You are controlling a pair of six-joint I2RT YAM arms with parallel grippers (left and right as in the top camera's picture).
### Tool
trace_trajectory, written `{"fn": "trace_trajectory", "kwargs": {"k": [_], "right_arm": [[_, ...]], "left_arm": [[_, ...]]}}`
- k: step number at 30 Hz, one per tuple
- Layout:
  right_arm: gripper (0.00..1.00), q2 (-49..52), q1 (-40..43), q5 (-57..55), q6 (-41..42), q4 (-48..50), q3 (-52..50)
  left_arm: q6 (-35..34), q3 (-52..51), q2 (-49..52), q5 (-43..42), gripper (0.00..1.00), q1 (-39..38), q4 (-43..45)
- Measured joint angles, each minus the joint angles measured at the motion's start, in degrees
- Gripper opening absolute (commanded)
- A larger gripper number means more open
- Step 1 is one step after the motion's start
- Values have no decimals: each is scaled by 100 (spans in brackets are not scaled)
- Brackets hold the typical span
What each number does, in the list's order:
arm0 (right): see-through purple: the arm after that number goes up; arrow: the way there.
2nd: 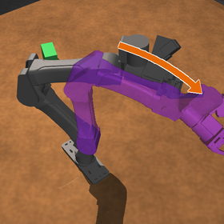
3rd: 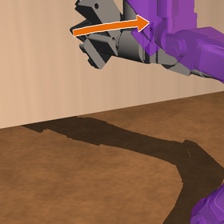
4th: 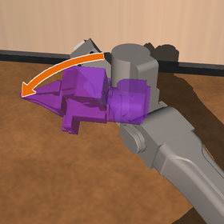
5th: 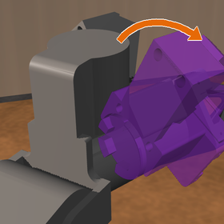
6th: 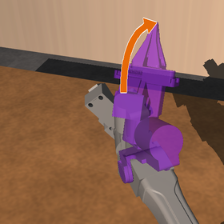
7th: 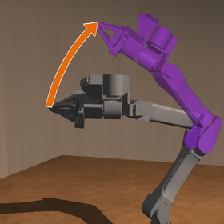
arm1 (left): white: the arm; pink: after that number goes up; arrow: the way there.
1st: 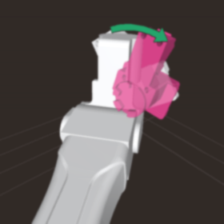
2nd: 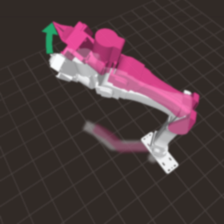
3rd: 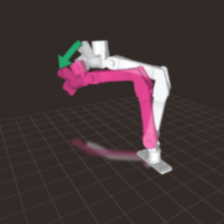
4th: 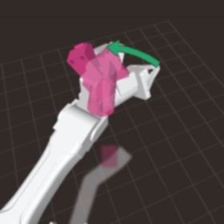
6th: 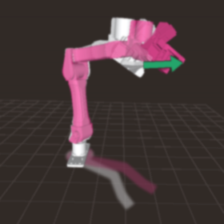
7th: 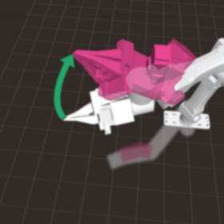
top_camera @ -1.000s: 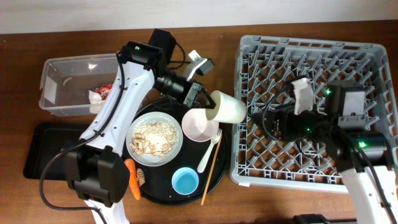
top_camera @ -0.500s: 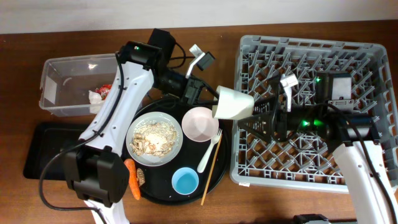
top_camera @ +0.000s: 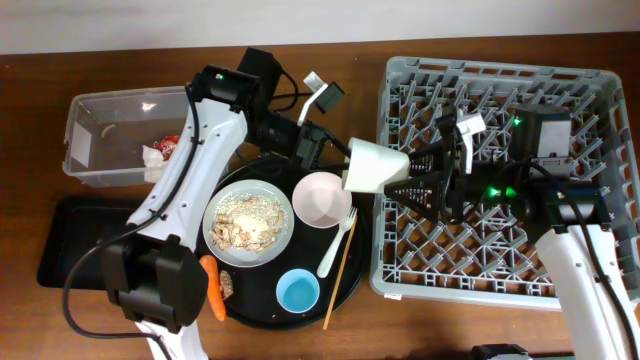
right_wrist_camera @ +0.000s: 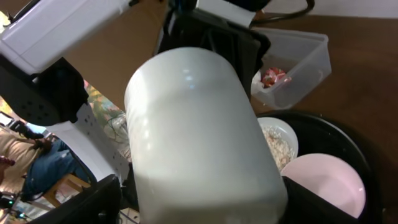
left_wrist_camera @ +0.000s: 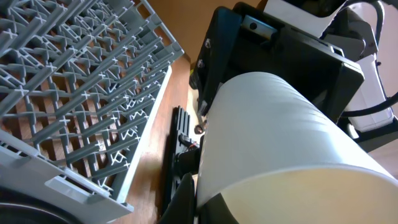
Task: Sort waste into correct bins and load items into the dishwasher rack
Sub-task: 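Hand the white cup from the left gripper to the right gripper, then place the white cup upside down in the rack's right corner with right gripper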
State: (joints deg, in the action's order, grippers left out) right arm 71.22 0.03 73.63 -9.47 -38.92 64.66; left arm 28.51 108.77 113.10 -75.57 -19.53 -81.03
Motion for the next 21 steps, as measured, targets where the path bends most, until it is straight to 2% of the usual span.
{"fn": "trace_trajectory", "kwargs": {"k": [2, 8, 12, 14, 15, 16, 18, 21], "right_arm": [[79, 0, 0, 0, -4, 28, 0], [62, 0, 0, 2, -35, 44, 0], [56, 0, 0, 74, -81, 44, 0], [49, 0, 0, 74, -85, 46, 0], [45, 0, 0, 74, -81, 44, 0], [43, 0, 0, 68, -72, 48, 0], [40, 0, -2, 63, -66, 37, 0], [35, 0, -2, -7, -83, 37, 0]], "left_arm": [[0, 0, 0, 20, 0, -31, 2], [0, 0, 0, 59, 0, -94, 7], [44, 0, 0, 26, 1, -85, 66], [46, 0, 0, 17, 7, -81, 90], [52, 0, 0, 11, 15, -81, 94], [55, 0, 0, 37, 18, -81, 120], [44, 0, 0, 173, 22, -83, 140], [39, 0, 0, 538, 22, -98, 129]]}}
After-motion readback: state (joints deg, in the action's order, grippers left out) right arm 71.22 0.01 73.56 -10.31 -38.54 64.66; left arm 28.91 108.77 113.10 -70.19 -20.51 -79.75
